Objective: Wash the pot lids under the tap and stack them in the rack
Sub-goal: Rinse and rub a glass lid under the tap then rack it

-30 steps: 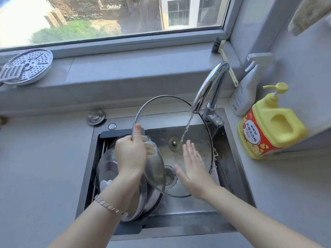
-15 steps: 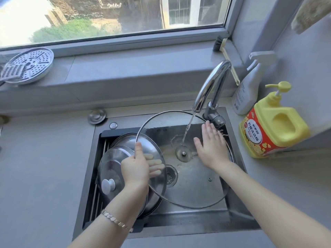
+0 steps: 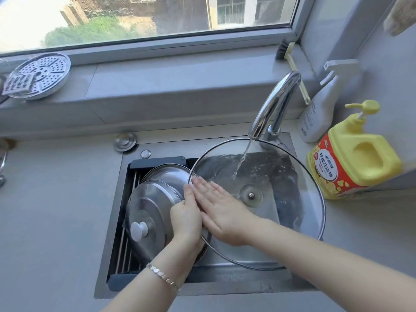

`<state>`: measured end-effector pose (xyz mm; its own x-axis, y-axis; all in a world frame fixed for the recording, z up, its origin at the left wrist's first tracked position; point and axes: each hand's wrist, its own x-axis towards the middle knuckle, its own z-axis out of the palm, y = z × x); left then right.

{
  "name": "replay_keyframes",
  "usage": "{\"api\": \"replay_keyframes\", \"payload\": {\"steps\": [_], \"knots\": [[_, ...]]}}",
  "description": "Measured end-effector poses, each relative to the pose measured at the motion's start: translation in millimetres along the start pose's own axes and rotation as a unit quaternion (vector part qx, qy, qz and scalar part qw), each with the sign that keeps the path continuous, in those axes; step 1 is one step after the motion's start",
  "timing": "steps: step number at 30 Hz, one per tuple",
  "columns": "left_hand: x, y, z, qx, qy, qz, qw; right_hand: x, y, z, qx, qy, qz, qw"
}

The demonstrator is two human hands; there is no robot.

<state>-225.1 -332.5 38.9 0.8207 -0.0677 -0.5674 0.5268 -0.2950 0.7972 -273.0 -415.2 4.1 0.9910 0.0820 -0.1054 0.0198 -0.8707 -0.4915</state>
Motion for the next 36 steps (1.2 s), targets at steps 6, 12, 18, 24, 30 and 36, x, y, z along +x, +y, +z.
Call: {"api": "replay_keyframes", "payload": {"steps": [6, 12, 18, 24, 30, 36], "knots": [[-1, 3, 5, -0.061, -0.090, -0.036, 0.993, 9, 56, -26, -0.081, 0.088, 0.229, 0.966], [6, 8, 15, -0.021, -0.015, 0.058, 0.998, 24, 9, -12, -0.040, 0.172, 0.057, 0.983], [10, 19, 10, -0.168, -0.047, 0.051, 0.983, -9, 4, -12, -0.092, 0.084, -0.073, 0.989], [16, 27, 2, -0.200, -0.042, 0.091, 0.975, -57, 18, -3, -0.214, 0.025, -0.142, 0.966], [10, 28, 4, -0.185, -0.037, 0.111, 0.976, -69, 31, 3, -0.233, 0.052, -0.084, 0.967], [11, 20, -3, -0.114, -0.020, 0.059, 0.992, -109, 79, -14, -0.136, 0.080, 0.208, 0.965]]}}
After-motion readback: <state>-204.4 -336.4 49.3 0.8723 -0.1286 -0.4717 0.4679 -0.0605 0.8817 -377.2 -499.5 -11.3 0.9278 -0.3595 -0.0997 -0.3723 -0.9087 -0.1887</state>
